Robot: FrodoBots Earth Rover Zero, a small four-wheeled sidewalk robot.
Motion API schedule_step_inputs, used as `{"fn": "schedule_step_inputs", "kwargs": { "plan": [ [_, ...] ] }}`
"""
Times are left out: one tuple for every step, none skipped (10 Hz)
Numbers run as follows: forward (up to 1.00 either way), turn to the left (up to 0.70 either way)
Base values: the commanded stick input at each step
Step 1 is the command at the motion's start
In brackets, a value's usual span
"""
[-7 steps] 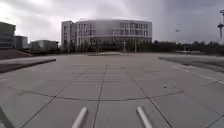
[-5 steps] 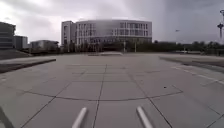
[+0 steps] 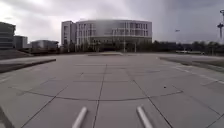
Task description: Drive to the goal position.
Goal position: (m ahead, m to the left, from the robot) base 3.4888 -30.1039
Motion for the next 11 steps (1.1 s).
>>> {"fn": "schedule_step_inputs", "kwargs": {
  "plan": [
    [0.70, 0.00],
    [0.70, 0.00],
    [0.70, 0.00],
    [0.70, 0.00],
    [0.70, 0.00],
    [0.70, 0.00],
    [0.70, 0.00],
    [0.70, 0.00],
    [0.70, 0.00],
    [0.70, 0.00],
    [0.70, 0.00]
  ]
}}
